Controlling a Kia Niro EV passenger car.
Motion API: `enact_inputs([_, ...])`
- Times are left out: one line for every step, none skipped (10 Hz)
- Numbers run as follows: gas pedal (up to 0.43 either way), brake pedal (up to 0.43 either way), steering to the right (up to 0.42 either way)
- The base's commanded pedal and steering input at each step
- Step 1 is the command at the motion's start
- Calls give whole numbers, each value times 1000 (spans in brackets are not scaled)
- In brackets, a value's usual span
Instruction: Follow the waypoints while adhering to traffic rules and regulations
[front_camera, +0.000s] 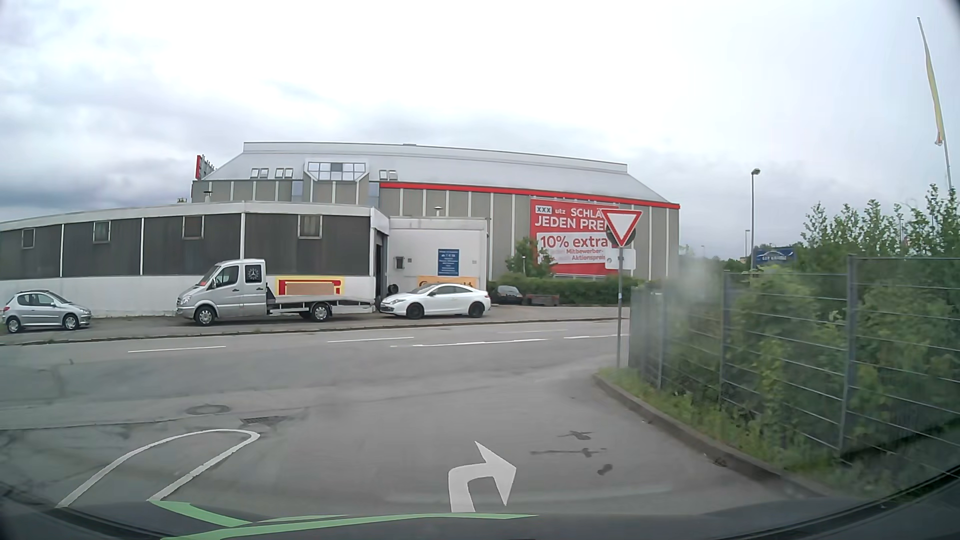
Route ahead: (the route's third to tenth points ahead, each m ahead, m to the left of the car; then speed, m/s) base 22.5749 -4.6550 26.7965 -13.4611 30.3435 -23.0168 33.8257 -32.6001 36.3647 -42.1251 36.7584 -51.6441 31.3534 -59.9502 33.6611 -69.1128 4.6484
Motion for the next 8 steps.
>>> enact_inputs([0,152,-128])
enact_inputs([0,159,-119])
enact_inputs([0,177,-107])
enact_inputs([0,189,-98])
enact_inputs([0,201,-83])
enact_inputs([0,213,-66])
enact_inputs([0,220,-62])
enact_inputs([0,220,-62])
